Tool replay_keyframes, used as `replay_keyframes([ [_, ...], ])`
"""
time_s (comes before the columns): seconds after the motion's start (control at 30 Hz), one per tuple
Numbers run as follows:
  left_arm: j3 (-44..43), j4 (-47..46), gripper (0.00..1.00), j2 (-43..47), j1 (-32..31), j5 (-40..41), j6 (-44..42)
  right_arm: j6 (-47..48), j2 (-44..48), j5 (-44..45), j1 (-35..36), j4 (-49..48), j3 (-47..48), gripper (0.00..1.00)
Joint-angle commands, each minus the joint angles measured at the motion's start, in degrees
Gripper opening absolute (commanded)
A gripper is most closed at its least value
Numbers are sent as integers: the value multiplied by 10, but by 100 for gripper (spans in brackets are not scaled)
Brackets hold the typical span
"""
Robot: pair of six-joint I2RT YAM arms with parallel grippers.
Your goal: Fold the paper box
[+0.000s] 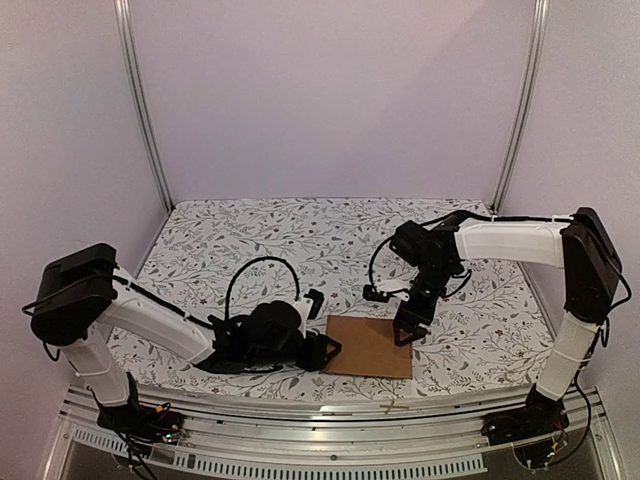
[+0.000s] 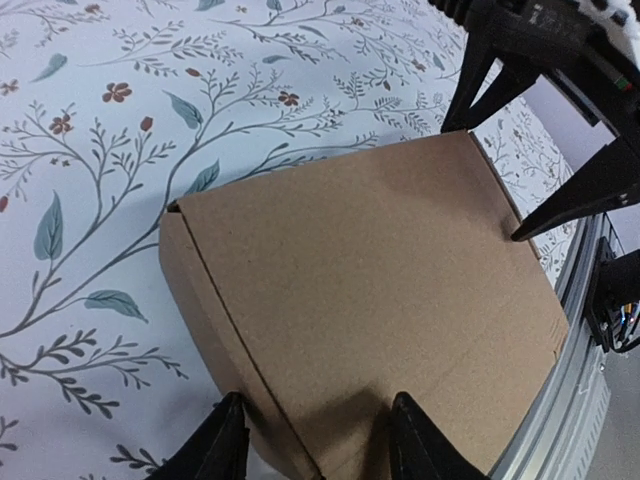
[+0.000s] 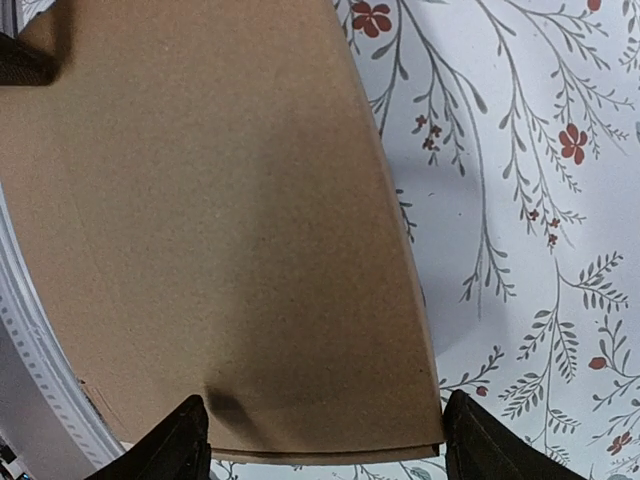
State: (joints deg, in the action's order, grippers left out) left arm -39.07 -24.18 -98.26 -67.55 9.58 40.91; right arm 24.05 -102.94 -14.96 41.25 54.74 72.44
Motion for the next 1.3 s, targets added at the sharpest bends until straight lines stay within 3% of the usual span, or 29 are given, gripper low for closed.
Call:
replay_keyframes([
  [0.0,-12,-16,47,-17,-5,-33,23,-2,8,-45,1,23,-6,79],
  [0.27,-40,24,43,-14,11,-29,-16,6,6,-65,1,32,-4,80],
  [0.47,-109,55,41,-60,48,-81,-79,10,39,-44,-16,49,29,82],
  [0.6,-123,60,43,-43,60,-79,-119,19,63,-12,-20,48,31,81],
  [0.93,-8,74,46,127,48,-1,-114,14,-2,-14,-31,40,36,45],
  [1.03,51,86,46,191,42,31,-98,8,-20,-32,-44,40,47,28],
  [1.27,133,122,46,324,33,73,-70,0,-57,-38,-56,40,64,22],
])
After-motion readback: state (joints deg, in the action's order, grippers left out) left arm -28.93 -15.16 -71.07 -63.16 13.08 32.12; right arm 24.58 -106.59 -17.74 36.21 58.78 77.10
